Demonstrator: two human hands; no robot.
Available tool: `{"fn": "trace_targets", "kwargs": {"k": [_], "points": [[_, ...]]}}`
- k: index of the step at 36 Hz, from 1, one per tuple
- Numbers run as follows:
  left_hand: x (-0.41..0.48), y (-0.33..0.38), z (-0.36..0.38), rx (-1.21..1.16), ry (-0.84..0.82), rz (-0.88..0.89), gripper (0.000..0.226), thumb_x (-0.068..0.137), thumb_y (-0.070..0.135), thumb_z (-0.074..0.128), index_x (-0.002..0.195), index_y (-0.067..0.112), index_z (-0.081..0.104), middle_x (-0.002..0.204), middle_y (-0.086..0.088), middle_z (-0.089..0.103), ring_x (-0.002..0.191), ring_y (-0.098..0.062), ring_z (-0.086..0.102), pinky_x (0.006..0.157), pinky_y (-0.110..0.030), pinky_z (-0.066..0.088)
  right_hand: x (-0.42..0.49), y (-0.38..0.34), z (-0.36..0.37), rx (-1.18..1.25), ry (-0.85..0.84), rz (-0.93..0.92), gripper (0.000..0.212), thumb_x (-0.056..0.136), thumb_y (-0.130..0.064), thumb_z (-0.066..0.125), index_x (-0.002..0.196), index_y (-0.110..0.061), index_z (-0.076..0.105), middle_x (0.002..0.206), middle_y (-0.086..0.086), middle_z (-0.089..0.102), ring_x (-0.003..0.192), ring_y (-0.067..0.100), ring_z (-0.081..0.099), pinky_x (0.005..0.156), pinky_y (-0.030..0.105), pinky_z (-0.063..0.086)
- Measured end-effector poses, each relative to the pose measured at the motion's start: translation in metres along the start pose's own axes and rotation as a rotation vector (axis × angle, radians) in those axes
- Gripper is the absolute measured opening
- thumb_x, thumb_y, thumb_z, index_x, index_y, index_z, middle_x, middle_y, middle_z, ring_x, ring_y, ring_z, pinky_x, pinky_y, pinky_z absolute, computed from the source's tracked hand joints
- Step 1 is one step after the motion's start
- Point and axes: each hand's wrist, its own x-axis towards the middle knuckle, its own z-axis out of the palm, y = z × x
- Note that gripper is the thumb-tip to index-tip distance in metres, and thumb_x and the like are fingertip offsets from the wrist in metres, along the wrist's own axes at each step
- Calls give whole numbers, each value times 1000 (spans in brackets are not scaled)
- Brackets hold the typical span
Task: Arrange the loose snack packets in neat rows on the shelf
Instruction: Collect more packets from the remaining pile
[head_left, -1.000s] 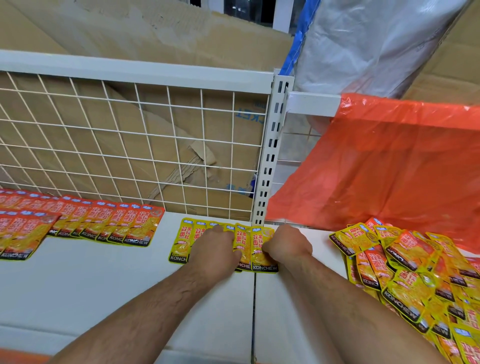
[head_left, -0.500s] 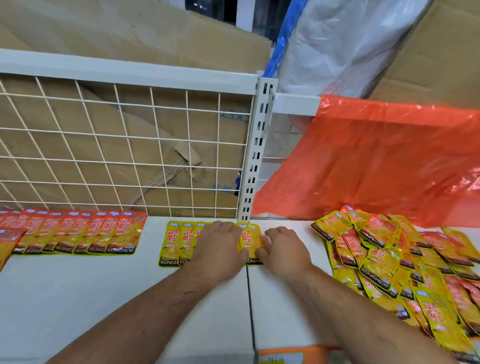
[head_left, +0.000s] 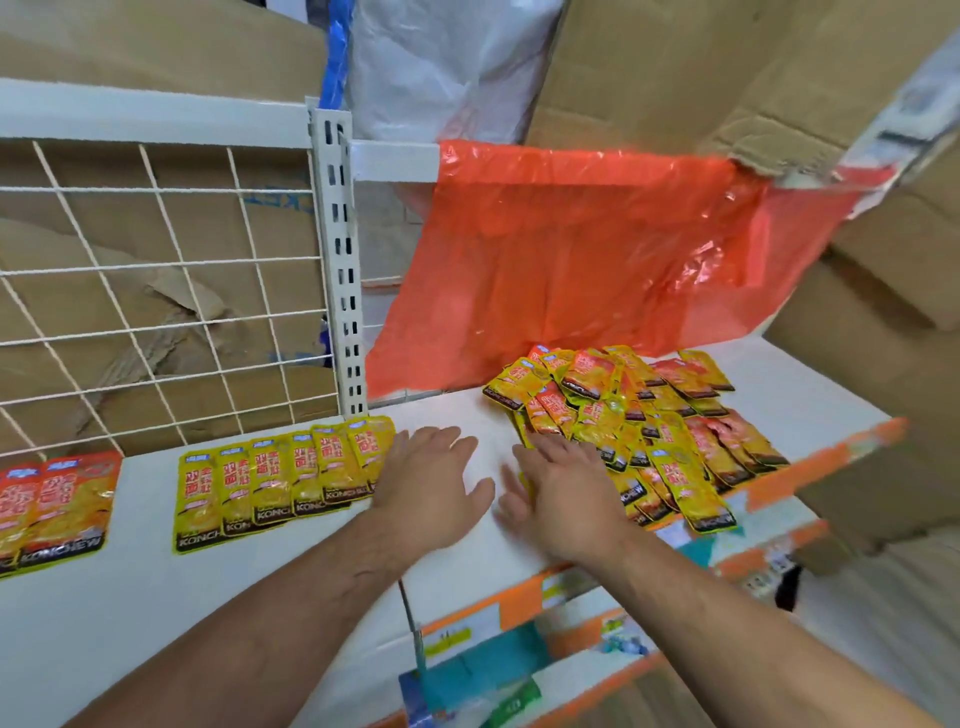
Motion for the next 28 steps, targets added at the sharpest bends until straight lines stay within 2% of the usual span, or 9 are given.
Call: {"fn": "trace_targets", "kwargs": {"k": [3, 6, 8, 12, 15, 18, 28], "points": [[1, 29, 3, 10, -17, 25, 78, 78, 65, 18, 140, 29, 49, 148, 3, 45, 137, -19, 37, 116, -41, 17, -18, 25, -3, 51, -13, 25, 69, 81, -61, 44, 139, -25, 54, 147, 4, 50, 137, 28, 41, 114, 51, 27], [2, 61, 9, -3, -47, 12, 74, 80, 64, 25, 144, 31, 43, 152, 6, 39, 141, -16, 29, 119, -41, 12, -36, 52, -6, 69, -6, 42, 74, 81, -65, 37, 142, -25, 51, 151, 4, 46, 142, 27, 36, 116, 50, 24], [2, 85, 13, -20, -40, 7, 73, 80, 62, 26, 144, 32, 44, 151, 6, 40, 141, -16, 30, 119, -42, 12, -47, 73, -8, 70, -38, 50, 72, 85, -66, 40, 147, -27, 44, 156, 1, 38, 146, 25, 28, 119, 48, 19], [1, 137, 18, 31, -26, 15, 75, 78, 64, 23, 141, 32, 47, 148, 8, 44, 138, -16, 33, 116, -41, 17, -73, 117, -14, 119, -20, 42, 76, 80, -69, 38, 144, -29, 47, 156, -1, 39, 147, 23, 27, 119, 48, 19], [-1, 174, 26, 31, -1, -5, 69, 81, 63, 28, 139, 31, 49, 144, 9, 48, 136, -16, 36, 114, -40, 20, -89, 151, -20, 142, -62, 29, 72, 87, -66, 44, 149, -30, 40, 159, -2, 32, 149, 23, 20, 121, 45, 13], [0, 204, 35, 27, 31, -21, 73, 77, 64, 22, 133, 31, 55, 136, 9, 55, 128, -17, 44, 112, -39, 27, -100, 181, -26, 142, -59, 8, 68, 92, -61, 49, 151, -28, 37, 160, -2, 31, 149, 22, 18, 120, 42, 13], [19, 260, 44, 53, -59, -74, 60, 89, 58, 39, 142, 30, 46, 144, 7, 49, 134, -20, 37, 115, -44, 24, -105, 246, -28, 180, -87, 8, 68, 92, -62, 46, 151, -30, 36, 160, -5, 30, 149, 20, 17, 122, 43, 13]]}}
